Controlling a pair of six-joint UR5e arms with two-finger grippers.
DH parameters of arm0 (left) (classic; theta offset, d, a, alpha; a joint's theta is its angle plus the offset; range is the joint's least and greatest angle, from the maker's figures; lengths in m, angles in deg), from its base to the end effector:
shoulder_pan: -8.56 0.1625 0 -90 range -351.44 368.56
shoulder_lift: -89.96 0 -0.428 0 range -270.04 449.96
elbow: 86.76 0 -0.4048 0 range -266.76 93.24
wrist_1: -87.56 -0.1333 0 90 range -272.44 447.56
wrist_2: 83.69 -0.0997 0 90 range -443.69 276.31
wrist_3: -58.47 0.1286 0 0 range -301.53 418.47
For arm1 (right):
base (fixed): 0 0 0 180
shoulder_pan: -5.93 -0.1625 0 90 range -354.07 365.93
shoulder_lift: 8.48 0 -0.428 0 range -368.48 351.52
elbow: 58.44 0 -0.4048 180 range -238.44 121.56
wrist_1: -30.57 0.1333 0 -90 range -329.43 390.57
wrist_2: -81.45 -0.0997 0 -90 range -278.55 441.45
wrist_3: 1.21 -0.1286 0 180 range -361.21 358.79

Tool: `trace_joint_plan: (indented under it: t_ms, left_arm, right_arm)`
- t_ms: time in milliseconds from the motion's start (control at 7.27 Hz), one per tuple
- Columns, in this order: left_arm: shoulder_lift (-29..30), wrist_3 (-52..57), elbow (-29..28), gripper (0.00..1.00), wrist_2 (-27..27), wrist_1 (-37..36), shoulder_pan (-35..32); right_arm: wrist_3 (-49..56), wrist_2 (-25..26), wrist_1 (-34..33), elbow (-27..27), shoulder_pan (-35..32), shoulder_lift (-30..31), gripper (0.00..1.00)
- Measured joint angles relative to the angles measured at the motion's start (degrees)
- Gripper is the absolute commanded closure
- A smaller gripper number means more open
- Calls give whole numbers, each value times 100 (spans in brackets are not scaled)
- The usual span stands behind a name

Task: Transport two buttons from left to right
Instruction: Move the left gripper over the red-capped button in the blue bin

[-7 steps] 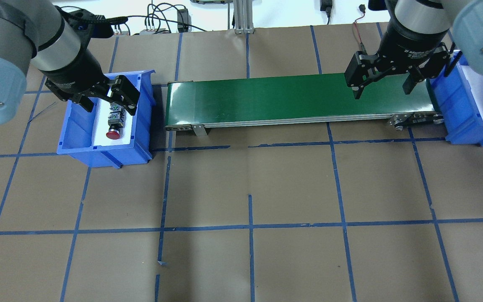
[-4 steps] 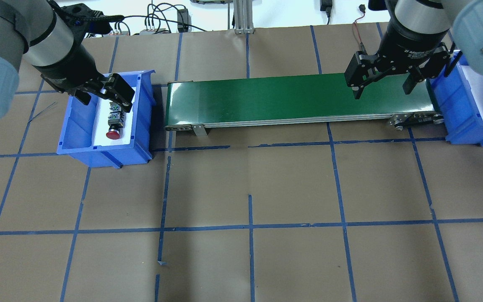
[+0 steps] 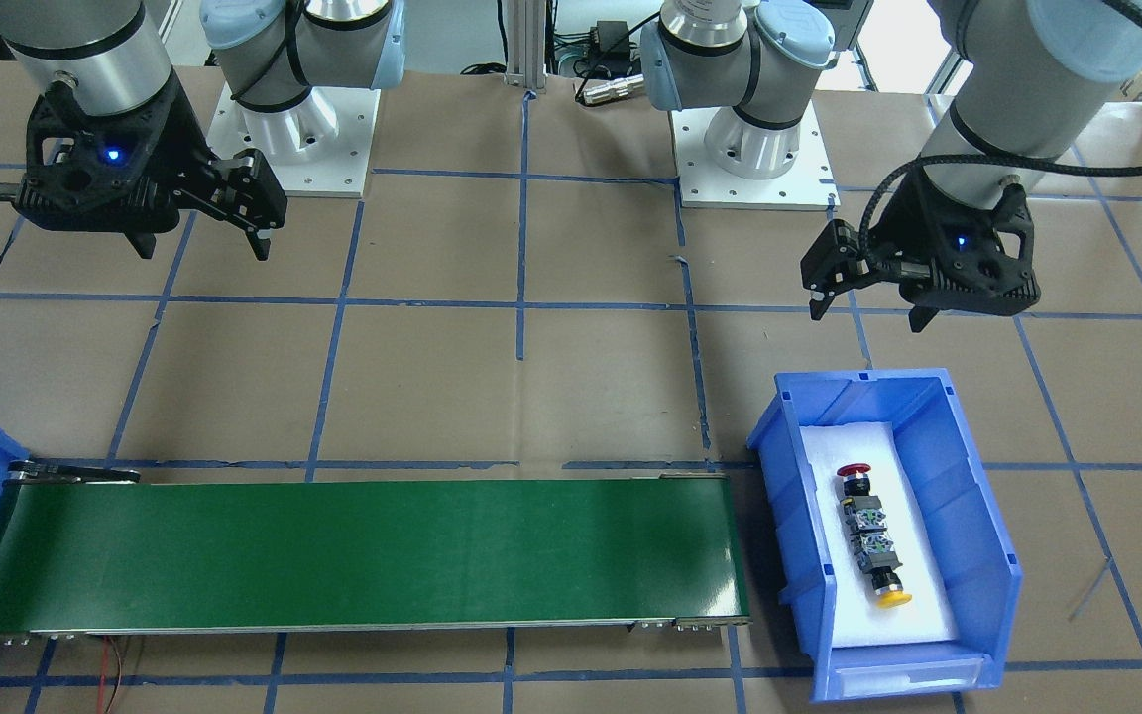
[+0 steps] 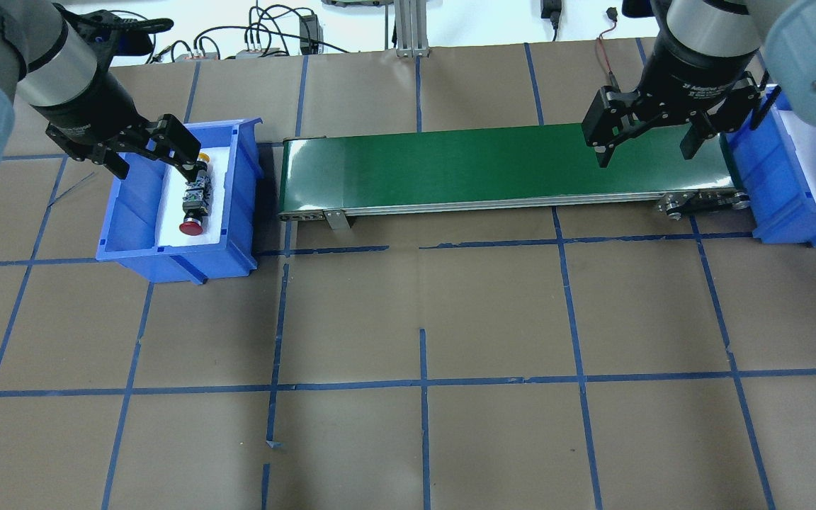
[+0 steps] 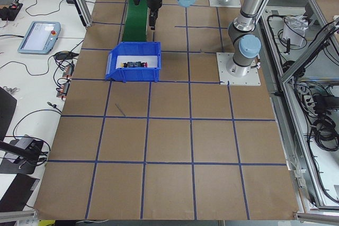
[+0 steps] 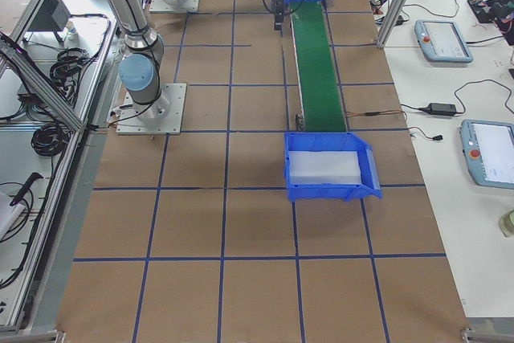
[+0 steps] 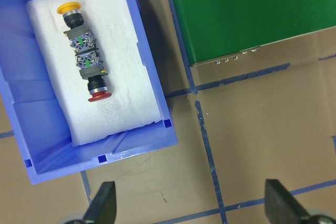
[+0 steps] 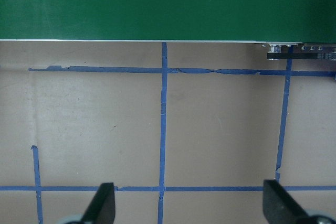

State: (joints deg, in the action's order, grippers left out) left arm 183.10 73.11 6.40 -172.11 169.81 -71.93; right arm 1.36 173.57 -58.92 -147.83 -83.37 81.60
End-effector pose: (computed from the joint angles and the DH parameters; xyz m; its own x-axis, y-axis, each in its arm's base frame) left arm -0.0476 -0.5441 0.4194 -0.9957 0.0901 0.0203 0.0894 0.9955 -0.0314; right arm 0.1224 -0.5058 0.4672 -0.9988 -0.0325 0.0371 -0.0326 0.9995 -0.0015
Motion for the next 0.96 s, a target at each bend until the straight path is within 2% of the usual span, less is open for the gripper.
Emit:
trace_joint_plan:
  t_ms: [413,688,963]
  left_arm:
    - [1111,1,-1092,1,-4,81,232]
    - [1710,-18,-1526,19,-7,106,334]
    - [1975,-59,-1549,43,-14,78,348]
  right_arm:
    - [-2,-1,-5,0,0,0,0]
    - [-24,5,-5,-2,0,-5,0]
    - [-26,7,1,-7,0,-11,0]
